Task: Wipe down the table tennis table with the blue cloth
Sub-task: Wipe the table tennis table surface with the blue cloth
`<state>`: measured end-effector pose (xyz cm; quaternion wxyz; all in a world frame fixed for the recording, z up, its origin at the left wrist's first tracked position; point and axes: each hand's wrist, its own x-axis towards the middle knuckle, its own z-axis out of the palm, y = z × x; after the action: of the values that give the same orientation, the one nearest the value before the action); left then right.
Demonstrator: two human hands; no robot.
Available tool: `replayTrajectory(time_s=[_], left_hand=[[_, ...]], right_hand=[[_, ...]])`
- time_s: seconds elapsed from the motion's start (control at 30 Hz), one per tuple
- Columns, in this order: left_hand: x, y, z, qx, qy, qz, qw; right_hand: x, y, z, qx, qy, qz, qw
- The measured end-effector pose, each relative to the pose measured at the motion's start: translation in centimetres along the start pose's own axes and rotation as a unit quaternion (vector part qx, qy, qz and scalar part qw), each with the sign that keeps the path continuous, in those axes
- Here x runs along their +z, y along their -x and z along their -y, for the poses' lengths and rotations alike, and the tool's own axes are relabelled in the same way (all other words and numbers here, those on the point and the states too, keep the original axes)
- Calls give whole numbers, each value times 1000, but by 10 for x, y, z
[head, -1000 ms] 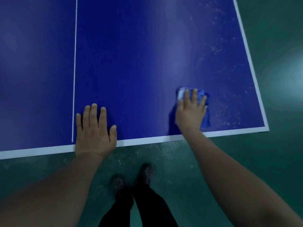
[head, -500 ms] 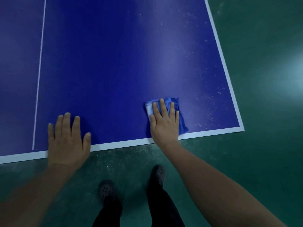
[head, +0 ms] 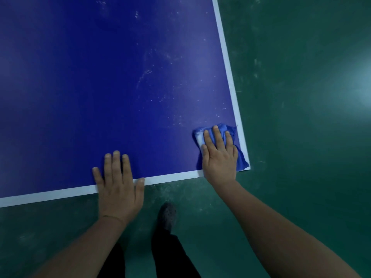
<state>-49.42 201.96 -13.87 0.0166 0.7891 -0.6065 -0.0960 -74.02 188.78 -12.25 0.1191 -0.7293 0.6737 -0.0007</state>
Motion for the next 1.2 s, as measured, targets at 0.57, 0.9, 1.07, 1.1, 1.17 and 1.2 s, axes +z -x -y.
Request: replayTrajectory(time_s=[0.57, 0.9, 1.07, 1.1, 1.17, 1.2], left_hand=[[-4, -2, -8, -9, -34, 3, 999], [-7, -1, -3, 2, 3, 9, 1000], [-7, 2, 6, 24, 73, -4, 997], [-9, 2, 11, 30, 81, -7, 996], [-15, -1, 27, 22, 75, -16, 997], [-20, -3, 36, 10, 68, -18, 997]], right_hand=[[-58, -64, -72, 83, -138, -201, 966], [-64, -70, -113, 200, 6, -98, 975], [-43, -26, -10, -21, -77, -175, 981], [-25, -5, 8, -85, -76, -134, 984], [1, 30, 27, -220, -12, -95, 971], [6, 30, 19, -260, 7, -87, 962]])
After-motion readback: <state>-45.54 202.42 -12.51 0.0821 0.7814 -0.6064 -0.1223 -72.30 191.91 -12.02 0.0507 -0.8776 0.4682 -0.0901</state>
